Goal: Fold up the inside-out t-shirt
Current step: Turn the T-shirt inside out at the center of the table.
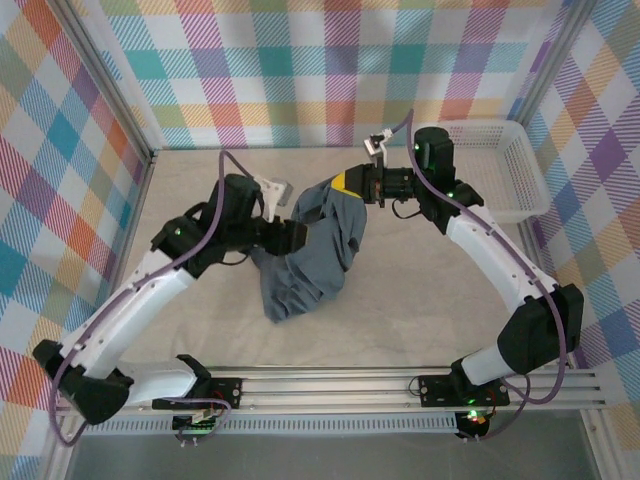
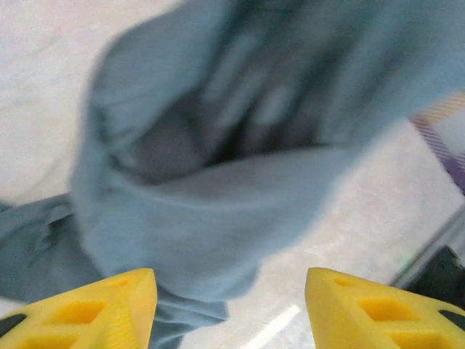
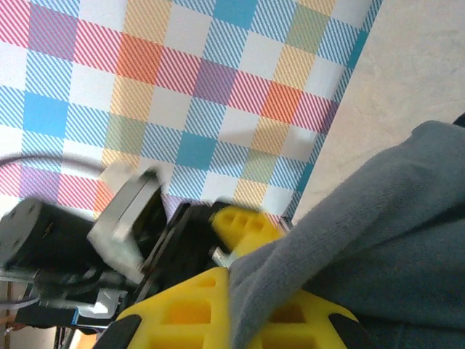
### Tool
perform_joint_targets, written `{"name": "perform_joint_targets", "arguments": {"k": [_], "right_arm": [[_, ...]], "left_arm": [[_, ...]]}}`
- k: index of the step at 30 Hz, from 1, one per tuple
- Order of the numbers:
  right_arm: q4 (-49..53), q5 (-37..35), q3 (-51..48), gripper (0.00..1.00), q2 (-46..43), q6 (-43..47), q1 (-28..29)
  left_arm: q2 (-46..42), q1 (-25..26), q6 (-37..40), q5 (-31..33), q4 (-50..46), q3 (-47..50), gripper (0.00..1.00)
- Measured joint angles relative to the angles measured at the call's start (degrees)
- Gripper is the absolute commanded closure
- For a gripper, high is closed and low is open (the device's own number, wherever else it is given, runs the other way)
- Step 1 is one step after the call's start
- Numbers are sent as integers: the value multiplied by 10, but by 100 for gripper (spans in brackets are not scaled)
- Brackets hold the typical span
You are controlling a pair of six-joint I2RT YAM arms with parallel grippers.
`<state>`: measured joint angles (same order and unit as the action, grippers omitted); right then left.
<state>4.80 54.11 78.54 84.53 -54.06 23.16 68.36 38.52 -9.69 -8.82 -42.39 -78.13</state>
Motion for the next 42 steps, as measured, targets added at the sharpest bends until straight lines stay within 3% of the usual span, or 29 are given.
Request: {"name": "perform_joint_targets", "arguments": {"k": [4,8,11,13,18,22,26,30,34,37,39,42], "right_arm": [[14,5,8,100,4,5,2],[26,12,20,100,9,8,10],[40,16,31,100,11,14,18],[50,17,39,100,11,21,21],[62,19,44,100,12,27,27],[69,20,44,100,12,30,28],[106,5,50,100,13,55,19],[174,-26,72,100,49,120,-24],[270,-45,145,74,157,229,-39],[321,-72,145,56,189,258,-39],[334,-105,123,50,173,260,-40],[304,-171,41,50,67,238,-40]], "left_arm": [[-1,7,-6,17,43,10,64],[47,3,-27,45,72,6,55],[81,0,-37,9,104,5,46],[96,-1,-45,-16,123,5,47],[111,-2,-58,-9,127,-12,63],[111,-12,-75,5,128,-25,100],[111,-38,-112,-18,121,-50,100],[126,-81,-199,-124,88,-126,100],[130,-89,-278,-205,79,-156,100],[129,-94,-300,-216,52,-173,100],[125,-95,-303,-215,38,-178,100],[121,-95,-313,-213,24,-175,100]]}}
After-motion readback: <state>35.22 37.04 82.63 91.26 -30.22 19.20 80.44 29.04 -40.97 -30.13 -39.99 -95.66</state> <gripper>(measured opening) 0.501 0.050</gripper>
